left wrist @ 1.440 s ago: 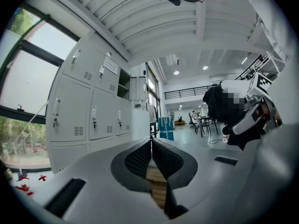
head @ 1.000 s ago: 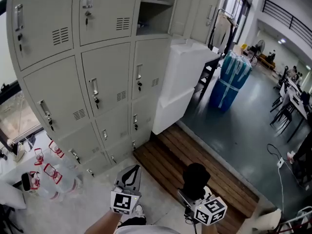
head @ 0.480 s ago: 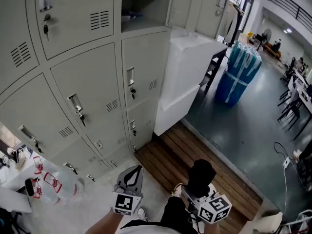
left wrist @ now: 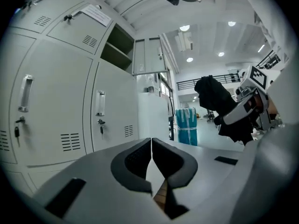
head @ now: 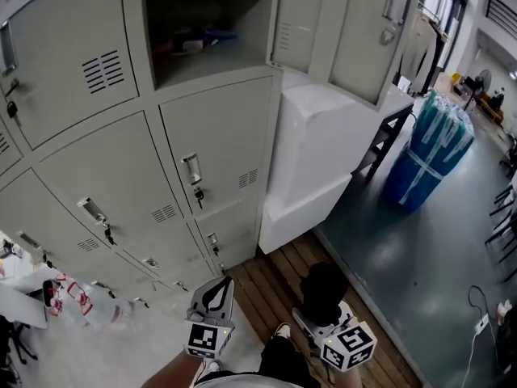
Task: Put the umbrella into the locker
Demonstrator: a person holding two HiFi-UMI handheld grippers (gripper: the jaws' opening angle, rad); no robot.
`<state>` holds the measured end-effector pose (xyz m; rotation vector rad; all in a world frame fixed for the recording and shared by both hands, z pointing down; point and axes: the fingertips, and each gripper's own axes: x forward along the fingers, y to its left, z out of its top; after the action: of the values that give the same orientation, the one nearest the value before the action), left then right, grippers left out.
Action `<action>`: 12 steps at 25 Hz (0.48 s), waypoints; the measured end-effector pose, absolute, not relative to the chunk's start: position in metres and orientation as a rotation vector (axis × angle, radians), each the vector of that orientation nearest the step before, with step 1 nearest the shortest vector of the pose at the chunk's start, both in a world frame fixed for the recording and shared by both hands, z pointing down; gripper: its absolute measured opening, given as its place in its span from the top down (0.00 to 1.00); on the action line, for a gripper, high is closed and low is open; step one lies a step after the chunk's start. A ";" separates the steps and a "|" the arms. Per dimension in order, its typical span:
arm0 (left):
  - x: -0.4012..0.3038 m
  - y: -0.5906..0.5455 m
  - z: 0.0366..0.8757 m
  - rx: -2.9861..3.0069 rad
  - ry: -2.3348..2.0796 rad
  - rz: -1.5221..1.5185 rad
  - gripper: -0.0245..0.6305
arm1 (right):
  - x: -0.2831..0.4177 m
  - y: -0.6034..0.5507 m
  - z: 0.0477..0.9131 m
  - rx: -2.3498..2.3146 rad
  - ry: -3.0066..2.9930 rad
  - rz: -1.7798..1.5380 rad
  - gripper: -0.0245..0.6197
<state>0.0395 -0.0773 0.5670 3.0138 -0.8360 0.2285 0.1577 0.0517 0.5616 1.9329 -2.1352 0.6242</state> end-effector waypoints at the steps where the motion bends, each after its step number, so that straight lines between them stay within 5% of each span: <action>1: 0.053 -0.082 0.558 3.001 -0.870 0.230 0.92 | 0.172 0.044 0.555 1.899 -2.161 0.636 0.59; 12: 0.085 -0.125 0.460 2.884 -1.371 0.138 0.92 | 0.232 -0.046 0.468 1.486 -2.466 0.487 0.59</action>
<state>0.0850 -0.1249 0.4603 2.8840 -1.3707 0.1384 0.2320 -0.0465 0.4681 1.4859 -2.4662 0.4873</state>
